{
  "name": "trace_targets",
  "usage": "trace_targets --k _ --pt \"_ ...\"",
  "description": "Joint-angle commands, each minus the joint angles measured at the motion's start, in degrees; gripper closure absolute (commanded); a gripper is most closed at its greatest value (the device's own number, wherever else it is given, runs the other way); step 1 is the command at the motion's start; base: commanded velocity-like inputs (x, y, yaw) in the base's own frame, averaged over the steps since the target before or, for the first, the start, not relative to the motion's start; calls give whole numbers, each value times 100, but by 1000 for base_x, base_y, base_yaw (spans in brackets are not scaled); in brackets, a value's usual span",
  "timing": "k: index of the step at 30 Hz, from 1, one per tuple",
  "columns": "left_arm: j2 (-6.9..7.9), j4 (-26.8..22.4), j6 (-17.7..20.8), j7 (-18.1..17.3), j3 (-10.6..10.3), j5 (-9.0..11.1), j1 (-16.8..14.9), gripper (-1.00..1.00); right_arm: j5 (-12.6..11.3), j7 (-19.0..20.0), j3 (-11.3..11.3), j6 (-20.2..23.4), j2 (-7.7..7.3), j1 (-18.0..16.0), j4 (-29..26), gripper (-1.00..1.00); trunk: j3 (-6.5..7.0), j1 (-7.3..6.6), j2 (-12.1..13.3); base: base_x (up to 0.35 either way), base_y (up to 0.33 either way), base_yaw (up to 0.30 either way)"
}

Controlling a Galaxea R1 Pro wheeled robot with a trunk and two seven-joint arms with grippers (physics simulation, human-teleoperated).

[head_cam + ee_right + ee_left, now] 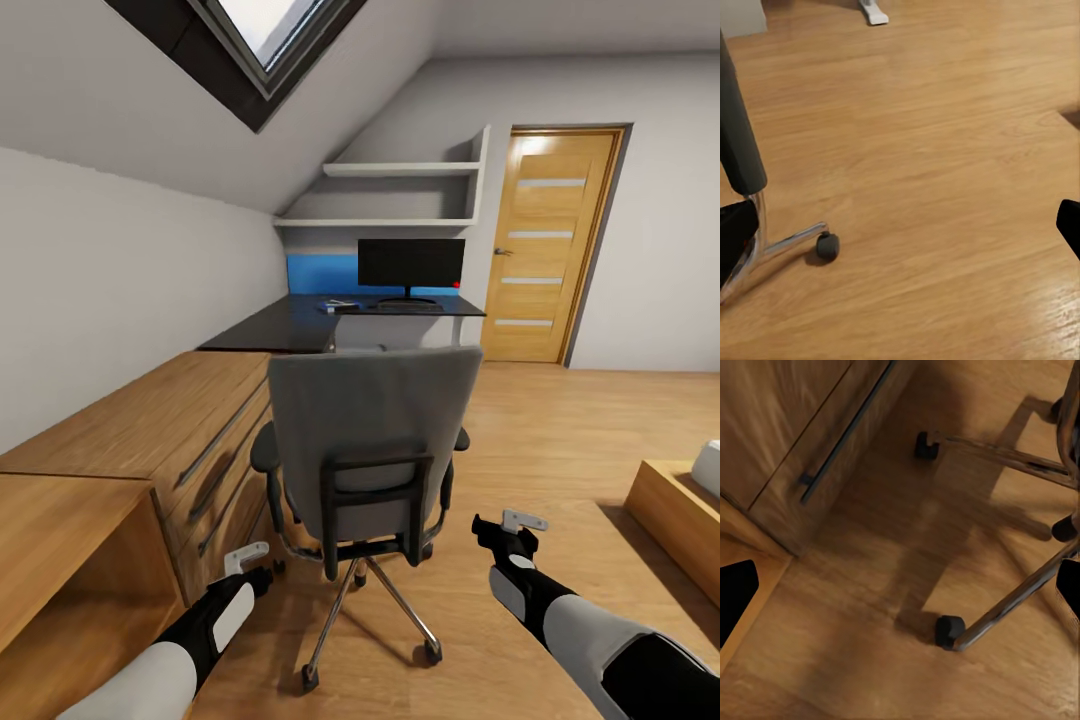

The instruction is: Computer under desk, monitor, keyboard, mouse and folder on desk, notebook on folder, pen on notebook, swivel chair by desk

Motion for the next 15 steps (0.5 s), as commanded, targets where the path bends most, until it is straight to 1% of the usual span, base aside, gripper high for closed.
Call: trace_targets --k 1,10,12,15 --pt "5 -12 26 48 -47 43 -1 -100 -45 -25 50 -10 -2 -2 -7 -100 -6 2 -2 280 0 0" --pt "5 -9 26 48 -47 44 -1 -100 -44 -23 48 -20 -8 -2 -6 -100 -6 2 -2 304 0 -16" --pt "5 -10 26 48 -47 44 -1 -100 -44 -23 49 -21 -9 -2 -6 -100 -6 2 -2 313 0 -98" --pt "5 -9 24 51 -47 44 -1 -100 -44 -23 49 -23 -9 -2 -6 -100 -1 2 -2 315 0 -177"
